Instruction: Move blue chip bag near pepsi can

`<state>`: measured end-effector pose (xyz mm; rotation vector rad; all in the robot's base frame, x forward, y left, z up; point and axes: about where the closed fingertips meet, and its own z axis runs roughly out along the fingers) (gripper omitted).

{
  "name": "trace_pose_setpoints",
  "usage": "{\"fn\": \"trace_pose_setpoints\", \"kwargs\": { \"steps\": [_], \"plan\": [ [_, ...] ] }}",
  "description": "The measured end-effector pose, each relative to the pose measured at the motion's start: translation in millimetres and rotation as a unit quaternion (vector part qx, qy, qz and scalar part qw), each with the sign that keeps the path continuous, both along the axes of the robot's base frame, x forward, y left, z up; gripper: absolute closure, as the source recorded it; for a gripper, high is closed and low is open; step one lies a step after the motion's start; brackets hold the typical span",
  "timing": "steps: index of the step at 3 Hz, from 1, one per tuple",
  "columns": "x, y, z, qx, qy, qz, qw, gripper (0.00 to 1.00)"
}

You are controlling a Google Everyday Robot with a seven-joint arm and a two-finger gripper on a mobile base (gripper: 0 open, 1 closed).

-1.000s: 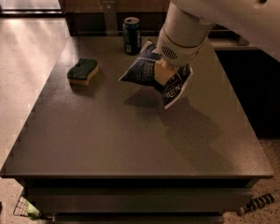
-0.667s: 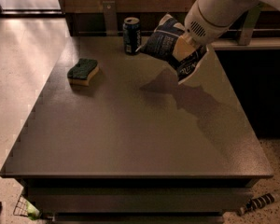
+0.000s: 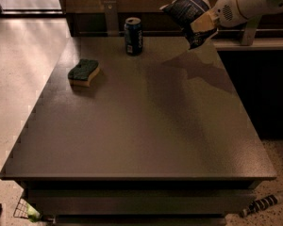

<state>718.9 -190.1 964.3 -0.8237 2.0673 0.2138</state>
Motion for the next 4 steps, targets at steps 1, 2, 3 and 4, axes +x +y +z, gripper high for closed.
{"fn": "trace_pose_setpoints", "kwargs": {
  "steps": [1, 2, 3, 4],
  "plan": [
    [45.4, 0.1, -15.9, 0.018, 0.024, -0.027, 0.9992, 1.0],
    [69.3, 9.9, -33.6, 0.01, 0.069, -0.054, 0.9961, 1.0],
    [72.5, 11.6, -34.4, 0.01, 0.074, -0.057, 0.9956, 0.84],
    [74.0, 15.1, -39.1, 0.01, 0.078, -0.055, 0.9954, 0.53]
  ]
}}
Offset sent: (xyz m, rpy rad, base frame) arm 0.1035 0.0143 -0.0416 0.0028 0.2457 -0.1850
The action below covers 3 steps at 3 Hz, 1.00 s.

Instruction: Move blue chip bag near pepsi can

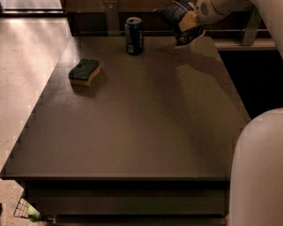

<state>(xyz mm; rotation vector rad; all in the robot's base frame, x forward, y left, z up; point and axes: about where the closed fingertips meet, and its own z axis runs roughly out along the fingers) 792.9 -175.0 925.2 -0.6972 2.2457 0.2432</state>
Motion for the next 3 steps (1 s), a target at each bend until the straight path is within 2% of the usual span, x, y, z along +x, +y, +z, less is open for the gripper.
{"fn": "trace_pose_setpoints", "kwargs": {
  "steps": [1, 2, 3],
  "plan": [
    [1.0, 2.4, -4.0, 0.0, 0.003, 0.002, 1.0, 0.22],
    [2.1, 5.1, -8.2, 0.0, 0.006, 0.004, 1.0, 0.0],
    [2.1, 5.1, -8.2, 0.0, 0.006, 0.004, 1.0, 0.0]
  ]
}}
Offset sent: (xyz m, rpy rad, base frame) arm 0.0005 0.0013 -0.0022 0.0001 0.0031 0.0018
